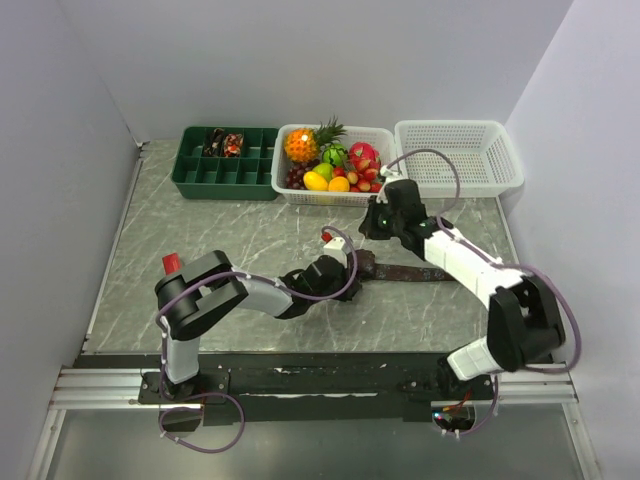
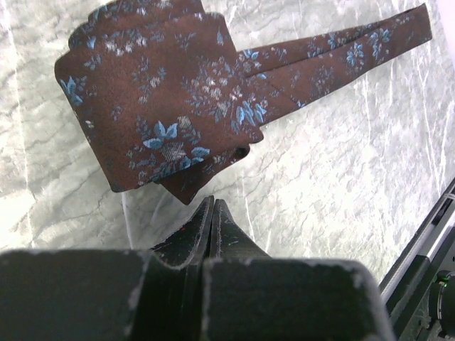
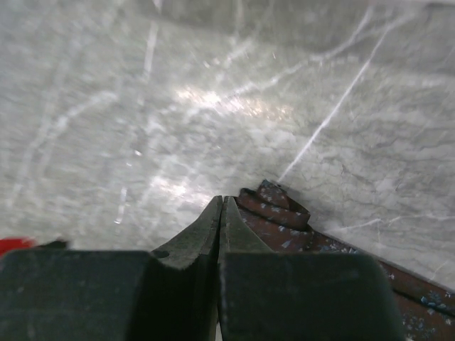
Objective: Roll the ties
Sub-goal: Roll the tie at the center of the board.
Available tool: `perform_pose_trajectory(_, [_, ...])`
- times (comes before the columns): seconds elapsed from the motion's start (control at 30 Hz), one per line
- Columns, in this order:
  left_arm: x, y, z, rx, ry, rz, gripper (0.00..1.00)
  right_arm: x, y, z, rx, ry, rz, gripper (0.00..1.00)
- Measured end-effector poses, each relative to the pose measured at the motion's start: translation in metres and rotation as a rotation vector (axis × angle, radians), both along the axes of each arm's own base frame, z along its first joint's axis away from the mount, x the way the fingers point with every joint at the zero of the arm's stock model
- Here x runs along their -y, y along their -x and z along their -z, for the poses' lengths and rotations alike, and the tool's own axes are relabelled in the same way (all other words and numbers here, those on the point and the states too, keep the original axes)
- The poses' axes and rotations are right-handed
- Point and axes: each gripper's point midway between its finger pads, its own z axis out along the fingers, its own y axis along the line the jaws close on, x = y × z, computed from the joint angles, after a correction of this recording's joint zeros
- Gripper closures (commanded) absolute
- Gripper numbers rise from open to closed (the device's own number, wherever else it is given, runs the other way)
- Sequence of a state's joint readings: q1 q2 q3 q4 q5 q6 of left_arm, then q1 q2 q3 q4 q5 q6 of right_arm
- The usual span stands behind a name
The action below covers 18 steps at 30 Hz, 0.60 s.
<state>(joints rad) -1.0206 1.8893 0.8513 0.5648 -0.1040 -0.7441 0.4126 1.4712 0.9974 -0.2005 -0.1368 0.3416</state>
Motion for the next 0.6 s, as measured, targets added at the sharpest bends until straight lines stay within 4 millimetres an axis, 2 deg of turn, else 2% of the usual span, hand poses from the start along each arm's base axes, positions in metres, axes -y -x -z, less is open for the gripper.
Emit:
perform_pose_trajectory(0.1, [0.001, 0.001, 0.0, 0.0, 0.001, 0.002, 0.99, 0.0, 0.005, -0.018, 0.05, -0.038, 0.004, 1.0])
perform_pose_trajectory(0.17, [0.002, 0.0, -0.001, 0.003, 0.006, 0.003, 0.99, 0.0, 0.009, -0.016, 0.049, -0.052, -0.001, 1.0])
perform_pose_trajectory(0.23, [0.003, 0.001, 0.0, 0.003, 0.007, 0.005, 0.99, -0.001, 0.016, -0.006, 0.028, -0.067, -0.008, 1.0])
perform_pose_trajectory(0.47, [0.005, 0.001, 0.003, 0.001, 0.003, 0.007, 0.99, -0.002, 0.062, 0.057, -0.132, -0.164, -0.04, 1.0])
perform_pose_trajectory(0.53, [0.005, 0.001, 0.004, 0.0, 0.001, 0.007, 0.99, -0.002, 0.072, 0.067, -0.153, -0.211, -0.041, 1.0])
perform_pose_trajectory(0.6, [0.005, 0.001, 0.004, 0.0, 0.001, 0.007, 0.99, -0.004, 0.076, 0.067, -0.152, -0.258, -0.044, 1.0])
